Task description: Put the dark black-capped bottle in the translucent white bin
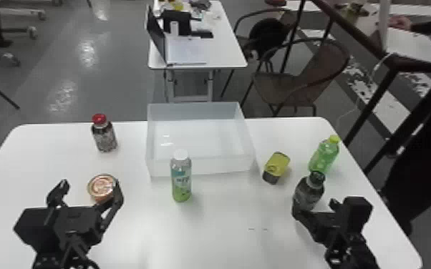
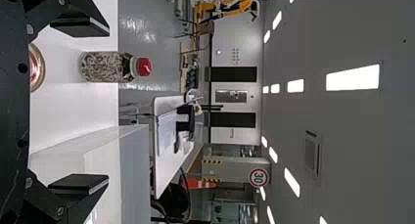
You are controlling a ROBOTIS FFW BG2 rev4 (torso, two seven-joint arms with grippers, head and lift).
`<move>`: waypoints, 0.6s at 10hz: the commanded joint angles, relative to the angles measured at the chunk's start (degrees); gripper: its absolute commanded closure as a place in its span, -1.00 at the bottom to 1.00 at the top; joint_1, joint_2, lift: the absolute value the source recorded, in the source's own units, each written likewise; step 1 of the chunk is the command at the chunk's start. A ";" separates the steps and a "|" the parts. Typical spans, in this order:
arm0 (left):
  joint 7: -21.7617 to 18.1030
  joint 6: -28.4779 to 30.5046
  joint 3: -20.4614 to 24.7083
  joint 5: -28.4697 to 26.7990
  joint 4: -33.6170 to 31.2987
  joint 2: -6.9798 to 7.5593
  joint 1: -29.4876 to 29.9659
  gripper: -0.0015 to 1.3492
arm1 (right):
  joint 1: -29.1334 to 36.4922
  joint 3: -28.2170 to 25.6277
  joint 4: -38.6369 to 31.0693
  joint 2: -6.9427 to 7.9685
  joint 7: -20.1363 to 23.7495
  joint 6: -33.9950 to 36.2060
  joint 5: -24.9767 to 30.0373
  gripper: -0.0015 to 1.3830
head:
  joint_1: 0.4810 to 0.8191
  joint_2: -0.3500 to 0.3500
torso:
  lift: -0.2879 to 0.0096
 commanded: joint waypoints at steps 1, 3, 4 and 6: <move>0.00 -0.34 0.41 -0.02 0.00 -0.43 0.33 -0.66 | -1.80 -0.01 2.33 -0.10 -0.04 -0.47 1.13 -0.80 | 0.27 -0.30 | 0.69; -0.79 -0.51 1.29 -0.20 0.00 -1.40 0.68 -0.66 | -5.57 -0.01 7.17 -0.10 0.84 -2.23 2.27 -0.79 | 0.27 -0.30 | 0.69; -0.79 -0.60 1.29 -0.20 0.00 -1.40 0.68 -0.66 | -7.42 -0.01 9.10 -0.02 1.28 -2.93 3.24 -0.79 | 0.27 -0.29 | 0.69; -0.97 -0.60 1.29 -0.20 0.00 -1.40 0.77 -0.66 | -9.18 -0.01 10.60 0.34 1.28 -3.46 4.82 -0.76 | 0.27 -0.28 | 0.69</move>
